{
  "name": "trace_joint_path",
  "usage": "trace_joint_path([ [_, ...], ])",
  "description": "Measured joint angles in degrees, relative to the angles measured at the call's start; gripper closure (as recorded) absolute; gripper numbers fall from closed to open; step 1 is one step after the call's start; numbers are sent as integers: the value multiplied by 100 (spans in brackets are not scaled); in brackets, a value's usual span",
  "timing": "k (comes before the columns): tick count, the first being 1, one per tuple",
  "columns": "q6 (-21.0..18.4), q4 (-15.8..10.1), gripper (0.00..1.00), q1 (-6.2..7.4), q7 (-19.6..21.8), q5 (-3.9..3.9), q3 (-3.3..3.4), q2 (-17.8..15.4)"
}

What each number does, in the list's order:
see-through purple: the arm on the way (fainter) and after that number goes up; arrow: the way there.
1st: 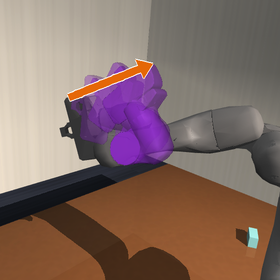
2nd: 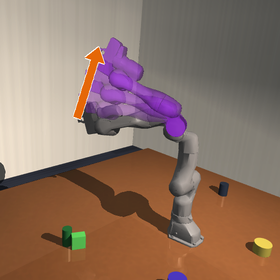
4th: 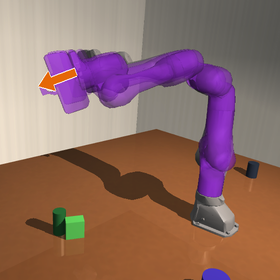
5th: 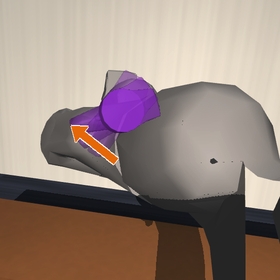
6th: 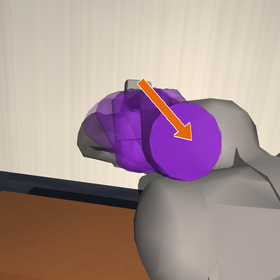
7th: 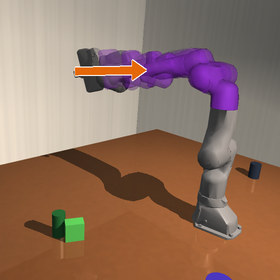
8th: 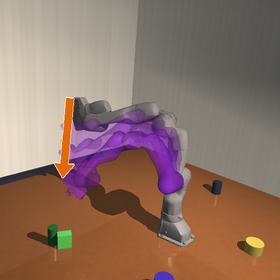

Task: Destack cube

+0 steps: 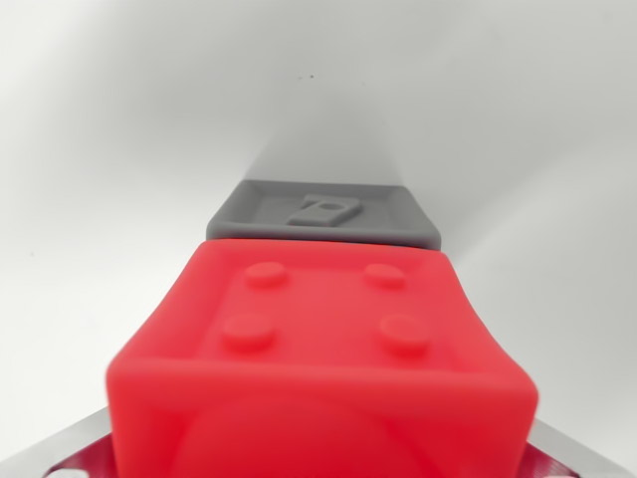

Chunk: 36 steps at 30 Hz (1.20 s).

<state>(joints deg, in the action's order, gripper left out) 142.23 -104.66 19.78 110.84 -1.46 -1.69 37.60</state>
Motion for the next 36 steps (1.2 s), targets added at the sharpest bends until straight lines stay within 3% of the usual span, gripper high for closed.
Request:
trace_joint_path([
  [36,-470,-48,100,0,0,0,-2,-529],
])
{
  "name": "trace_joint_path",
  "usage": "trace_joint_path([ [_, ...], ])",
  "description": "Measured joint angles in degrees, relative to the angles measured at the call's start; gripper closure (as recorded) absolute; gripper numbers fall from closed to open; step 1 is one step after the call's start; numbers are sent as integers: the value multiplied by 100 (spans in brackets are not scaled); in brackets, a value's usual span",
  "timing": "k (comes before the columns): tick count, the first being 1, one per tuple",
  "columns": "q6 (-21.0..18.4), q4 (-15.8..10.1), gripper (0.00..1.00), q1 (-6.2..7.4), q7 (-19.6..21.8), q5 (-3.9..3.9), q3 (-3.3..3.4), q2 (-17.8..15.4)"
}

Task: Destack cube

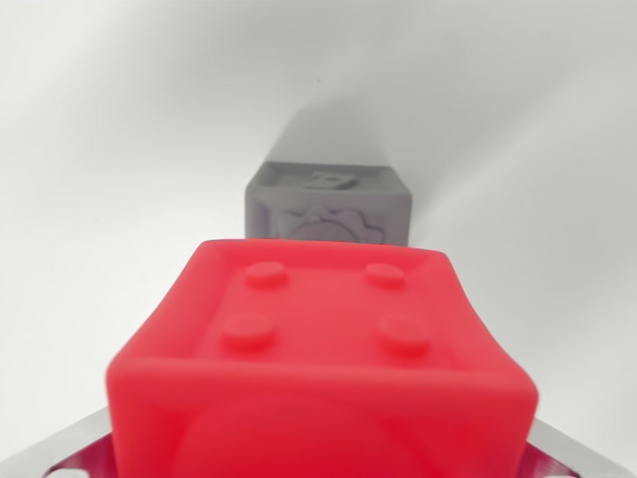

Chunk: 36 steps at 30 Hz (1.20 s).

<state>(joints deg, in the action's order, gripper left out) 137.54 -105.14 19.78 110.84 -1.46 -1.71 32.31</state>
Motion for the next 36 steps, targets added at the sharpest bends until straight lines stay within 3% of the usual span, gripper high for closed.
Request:
trace_joint_path([
  [36,-949,148,100,-1,-4,17,-8,-816],
])
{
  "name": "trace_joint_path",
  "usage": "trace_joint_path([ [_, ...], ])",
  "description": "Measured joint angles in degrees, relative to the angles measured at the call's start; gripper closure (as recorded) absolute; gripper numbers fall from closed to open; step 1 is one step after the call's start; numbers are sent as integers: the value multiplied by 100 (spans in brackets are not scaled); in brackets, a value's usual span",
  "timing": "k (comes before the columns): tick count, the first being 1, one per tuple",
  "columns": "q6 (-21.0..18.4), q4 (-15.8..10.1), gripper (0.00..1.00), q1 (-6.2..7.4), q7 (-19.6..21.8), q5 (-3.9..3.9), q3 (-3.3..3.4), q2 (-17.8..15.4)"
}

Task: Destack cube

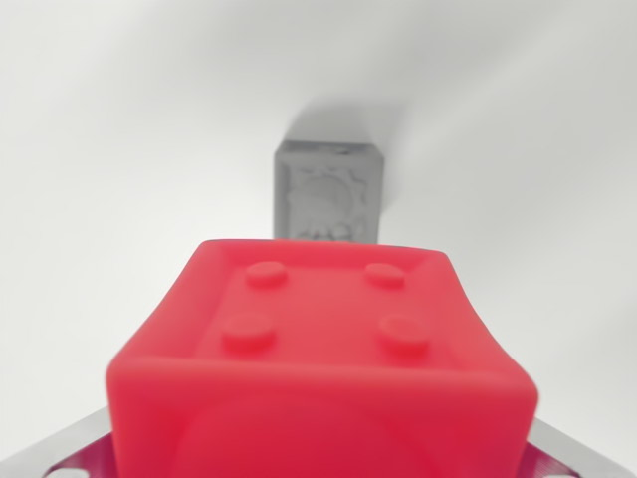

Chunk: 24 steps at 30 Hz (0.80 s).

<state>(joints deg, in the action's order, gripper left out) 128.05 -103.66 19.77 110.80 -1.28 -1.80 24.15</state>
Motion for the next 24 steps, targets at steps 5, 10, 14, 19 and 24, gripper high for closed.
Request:
trace_joint_path([
  [5,11,-145,100,0,-2,5,0,-115],
  [10,103,-363,100,-1,-3,8,0,-210],
  [14,173,-522,100,-2,-4,10,0,-303],
  [19,264,-716,100,-4,-6,13,0,-412],
  [24,340,-877,100,-6,-7,16,0,-497],
])
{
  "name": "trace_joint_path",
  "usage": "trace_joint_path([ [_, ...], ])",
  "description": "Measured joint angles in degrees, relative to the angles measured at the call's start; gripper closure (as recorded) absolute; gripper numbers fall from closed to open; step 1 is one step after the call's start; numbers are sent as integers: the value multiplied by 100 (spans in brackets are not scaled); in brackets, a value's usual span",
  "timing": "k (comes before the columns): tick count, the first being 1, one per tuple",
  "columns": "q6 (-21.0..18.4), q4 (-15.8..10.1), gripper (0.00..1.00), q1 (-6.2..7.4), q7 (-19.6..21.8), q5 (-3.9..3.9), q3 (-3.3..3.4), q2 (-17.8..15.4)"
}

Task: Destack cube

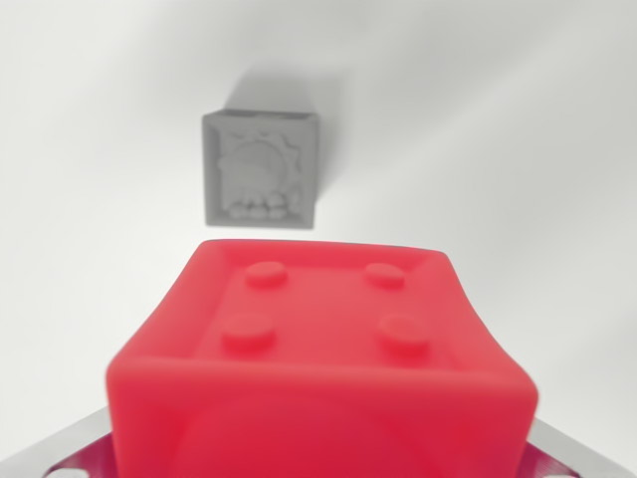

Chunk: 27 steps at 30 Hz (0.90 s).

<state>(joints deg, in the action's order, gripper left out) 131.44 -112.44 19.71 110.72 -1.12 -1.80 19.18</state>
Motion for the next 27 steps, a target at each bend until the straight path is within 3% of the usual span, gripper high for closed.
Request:
trace_joint_path([
  [27,477,-1062,100,-12,-16,17,0,-578],
])
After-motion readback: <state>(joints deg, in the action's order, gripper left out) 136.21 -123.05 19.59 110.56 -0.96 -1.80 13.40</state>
